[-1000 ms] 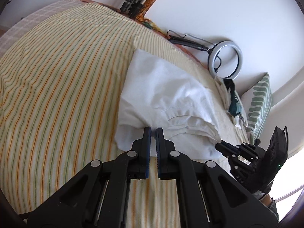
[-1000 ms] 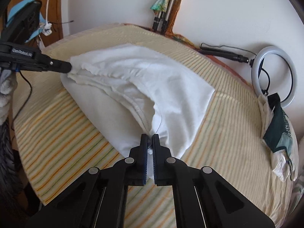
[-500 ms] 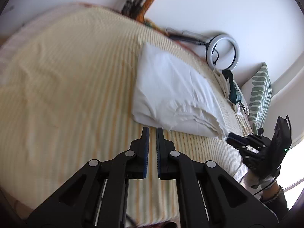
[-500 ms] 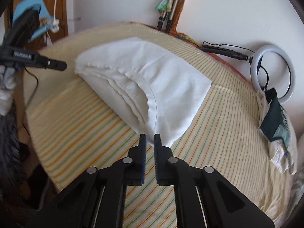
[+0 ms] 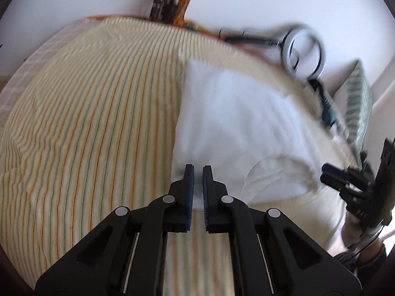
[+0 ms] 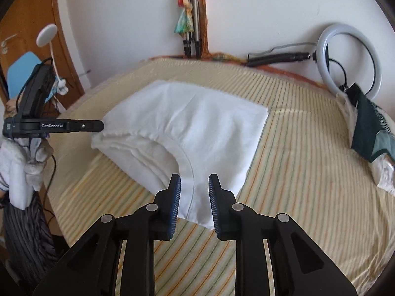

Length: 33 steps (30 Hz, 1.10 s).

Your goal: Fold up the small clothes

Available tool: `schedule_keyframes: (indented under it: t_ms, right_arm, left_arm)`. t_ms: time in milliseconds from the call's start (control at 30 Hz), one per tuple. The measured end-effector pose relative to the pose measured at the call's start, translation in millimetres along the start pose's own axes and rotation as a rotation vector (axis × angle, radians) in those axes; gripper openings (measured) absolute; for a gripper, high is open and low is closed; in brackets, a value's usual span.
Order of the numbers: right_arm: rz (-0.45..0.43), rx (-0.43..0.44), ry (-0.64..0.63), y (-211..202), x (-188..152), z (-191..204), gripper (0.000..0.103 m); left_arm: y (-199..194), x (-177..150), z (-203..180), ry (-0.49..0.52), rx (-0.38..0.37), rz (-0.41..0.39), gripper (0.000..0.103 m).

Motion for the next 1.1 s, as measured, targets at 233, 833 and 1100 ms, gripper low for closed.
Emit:
schedule_keyframes:
  t_ms: [233, 833, 1100]
  right_arm:
    - [0.062, 0.086, -0.034, -5.3, -19.8, -1.9, 0.021]
    - [-0.028, 0.063, 0.055, 64.5, 116.8, -21.0, 0.021]
    - [0.07, 0.016, 0.008, 110.4, 98.7, -19.3, 0.021]
  left_arm:
    - [-23.5, 9.2, 3.2, 0.069, 0.022, -0.033, 0.005]
    - [61.5, 121.4, -60.4, 0.2, 0.018, -0.065, 0.005]
    - [99.3, 110.8, -44.5, 0.217, 0.05, -0.006, 0.005]
Point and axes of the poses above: each gripper's, at about its wrist camera, not at the fingertips, and y roughly the way its jaws point, z to its left, x to its top, the point moved 7 cm from there along y, roughly the way its jaws point, and after that the axes turned 4 degrees about y, right-handed, at the moved point
